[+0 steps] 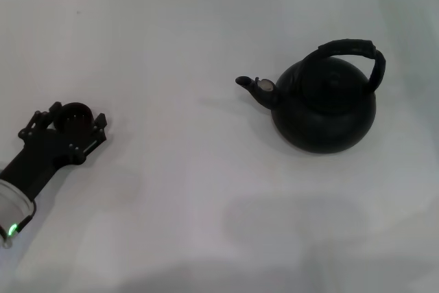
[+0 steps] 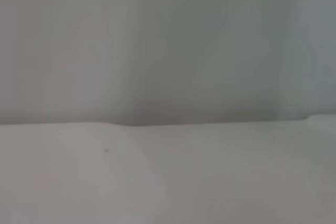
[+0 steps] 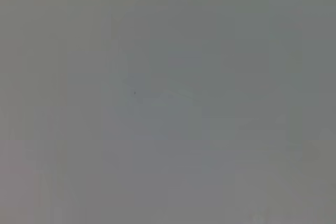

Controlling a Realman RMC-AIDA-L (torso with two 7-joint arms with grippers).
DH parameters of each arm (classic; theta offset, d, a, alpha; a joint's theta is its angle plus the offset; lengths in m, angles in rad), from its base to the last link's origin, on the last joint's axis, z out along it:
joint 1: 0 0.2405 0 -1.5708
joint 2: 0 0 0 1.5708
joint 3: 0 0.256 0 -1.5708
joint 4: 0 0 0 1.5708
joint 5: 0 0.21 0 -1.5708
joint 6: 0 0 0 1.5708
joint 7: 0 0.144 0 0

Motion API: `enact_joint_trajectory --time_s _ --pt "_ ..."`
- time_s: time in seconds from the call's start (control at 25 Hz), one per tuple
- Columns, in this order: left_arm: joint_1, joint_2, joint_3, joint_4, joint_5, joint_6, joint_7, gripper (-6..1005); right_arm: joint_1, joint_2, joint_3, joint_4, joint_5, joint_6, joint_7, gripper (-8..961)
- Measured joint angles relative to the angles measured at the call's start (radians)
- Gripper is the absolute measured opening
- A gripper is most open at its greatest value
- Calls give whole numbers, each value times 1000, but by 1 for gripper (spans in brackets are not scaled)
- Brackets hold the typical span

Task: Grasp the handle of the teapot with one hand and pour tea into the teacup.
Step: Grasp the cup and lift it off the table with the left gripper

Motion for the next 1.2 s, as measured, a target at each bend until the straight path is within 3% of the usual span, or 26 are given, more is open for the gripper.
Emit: enact_joint_trajectory --time_s 0.68,1.04,1.2 --pt "-10 0 0 0 17 28 0 892 -1 -2 3 0 1 3 0 753" --pt "-2 0 0 0 17 21 0 821 -3 -1 -1 0 2 2 4 753" --pt "-2 0 0 0 18 18 0 727 -3 -1 -4 0 2 2 4 754"
